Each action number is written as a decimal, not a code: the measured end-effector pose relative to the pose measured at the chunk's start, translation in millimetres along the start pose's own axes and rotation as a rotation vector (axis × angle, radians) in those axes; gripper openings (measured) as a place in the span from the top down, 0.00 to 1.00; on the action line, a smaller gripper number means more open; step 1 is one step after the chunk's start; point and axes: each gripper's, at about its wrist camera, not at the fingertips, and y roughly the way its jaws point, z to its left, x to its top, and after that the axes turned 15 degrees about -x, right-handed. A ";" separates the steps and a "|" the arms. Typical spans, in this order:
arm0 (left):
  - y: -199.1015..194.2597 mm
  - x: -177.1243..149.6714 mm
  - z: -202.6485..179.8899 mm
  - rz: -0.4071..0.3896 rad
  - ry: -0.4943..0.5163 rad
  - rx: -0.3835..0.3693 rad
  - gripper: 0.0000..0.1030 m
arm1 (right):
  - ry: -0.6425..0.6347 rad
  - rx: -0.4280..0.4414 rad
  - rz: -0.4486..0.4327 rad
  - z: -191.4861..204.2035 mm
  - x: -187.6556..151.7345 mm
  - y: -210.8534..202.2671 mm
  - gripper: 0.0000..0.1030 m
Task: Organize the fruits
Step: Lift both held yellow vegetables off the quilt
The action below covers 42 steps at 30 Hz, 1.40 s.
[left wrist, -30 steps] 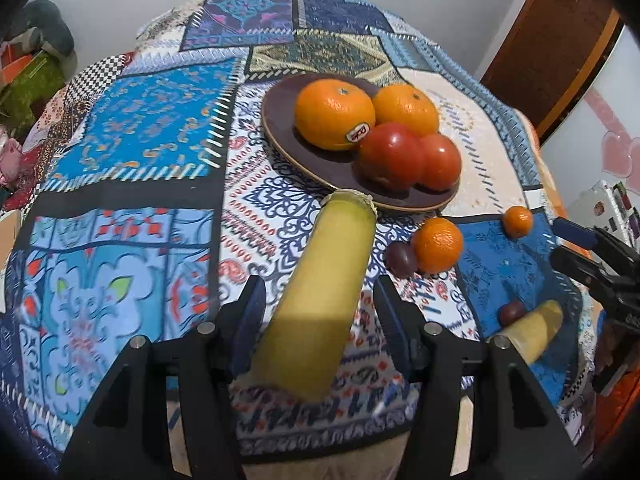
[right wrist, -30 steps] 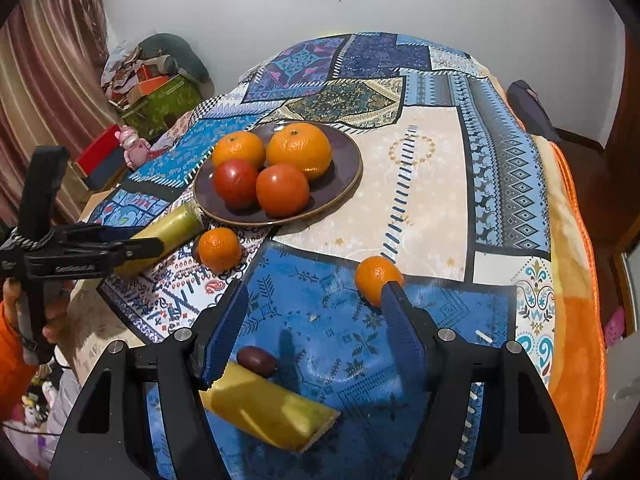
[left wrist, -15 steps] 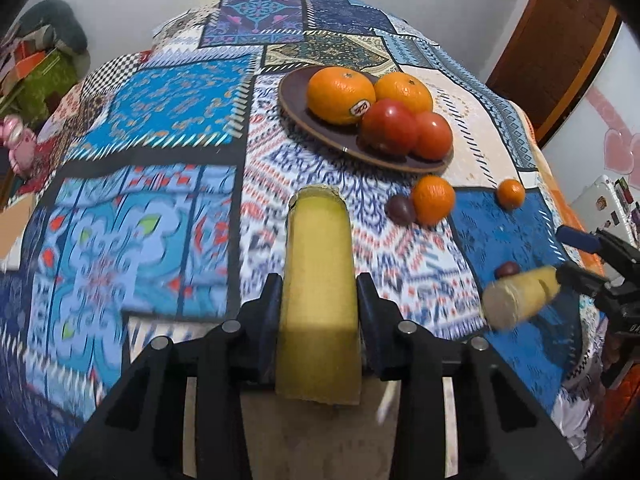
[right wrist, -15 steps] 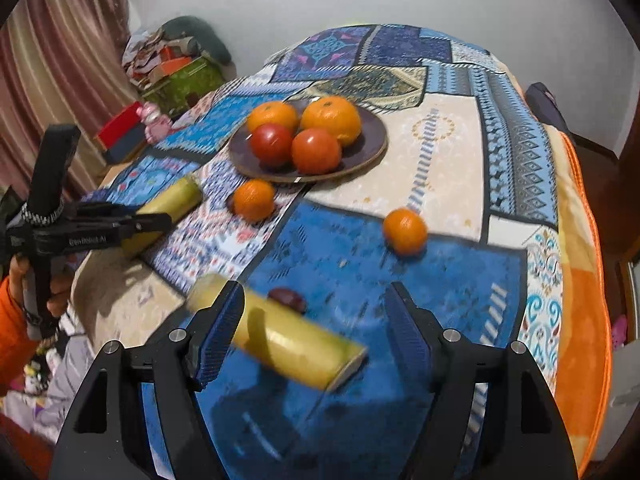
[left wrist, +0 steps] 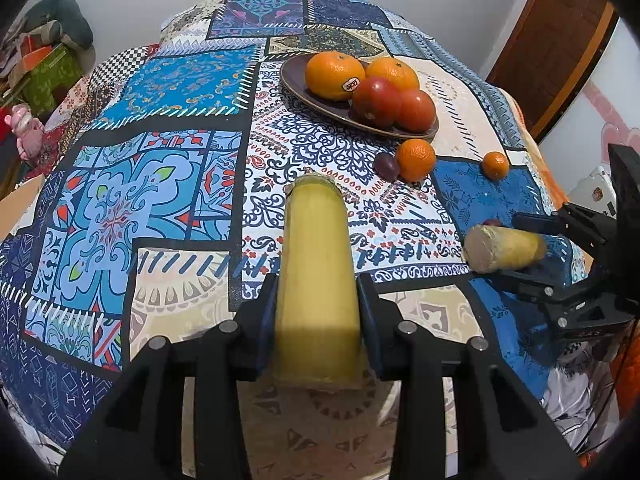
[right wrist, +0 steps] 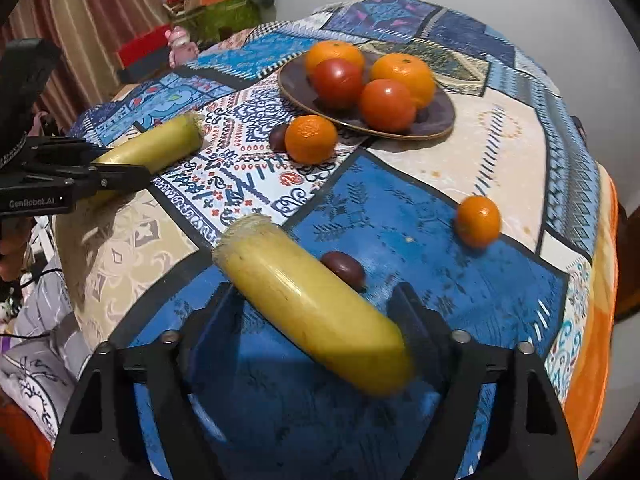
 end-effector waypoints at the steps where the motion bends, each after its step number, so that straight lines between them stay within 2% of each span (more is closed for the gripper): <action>1: 0.4 0.3 -0.1 -0.001 0.002 0.002 0.64 | 0.011 0.007 0.003 -0.9 0.3 -1.3 0.36; 3: 1.7 1.3 0.5 -0.005 -0.001 0.004 0.64 | 0.049 0.025 0.006 -6.9 0.0 -2.3 0.47; 6: 5.1 3.0 1.0 -0.011 -0.006 0.004 0.63 | 0.115 0.059 0.013 -15.3 -3.0 -4.8 0.56; 10: 7.0 2.8 0.0 -0.020 0.000 0.014 0.63 | 0.192 0.126 0.017 -19.7 -7.1 -11.4 0.64; 14: 8.7 1.8 -3.9 -0.017 0.025 0.007 0.63 | 0.180 0.161 -0.002 -7.7 -4.2 -18.0 0.72; 22: 17.7 5.2 -6.0 -0.021 0.025 0.001 0.63 | 0.189 0.166 -0.007 -0.4 10.4 -2.5 0.68; 24: 19.1 7.1 -4.5 -0.021 0.008 -0.017 0.62 | 0.183 0.149 -0.002 3.4 10.6 2.5 0.64; 28: 22.0 9.9 -5.3 -0.021 0.000 -0.036 0.60 | 0.188 0.153 0.030 9.2 9.8 16.1 0.63; 31: 25.5 9.3 -12.6 -0.014 0.057 -0.006 0.61 | 0.206 0.130 -0.006 12.2 11.0 18.8 0.65; 32: 25.5 9.1 -14.3 -0.013 0.064 -0.001 0.64 | 0.218 0.126 -0.013 11.9 11.3 18.5 0.65; 38: 20.4 13.6 -9.9 -0.002 0.057 -0.048 0.65 | 0.215 0.136 -0.037 13.8 13.7 9.0 0.65; 42: 17.5 13.3 -10.5 0.001 0.071 -0.045 0.65 | 0.226 0.128 -0.061 9.2 14.8 1.7 0.65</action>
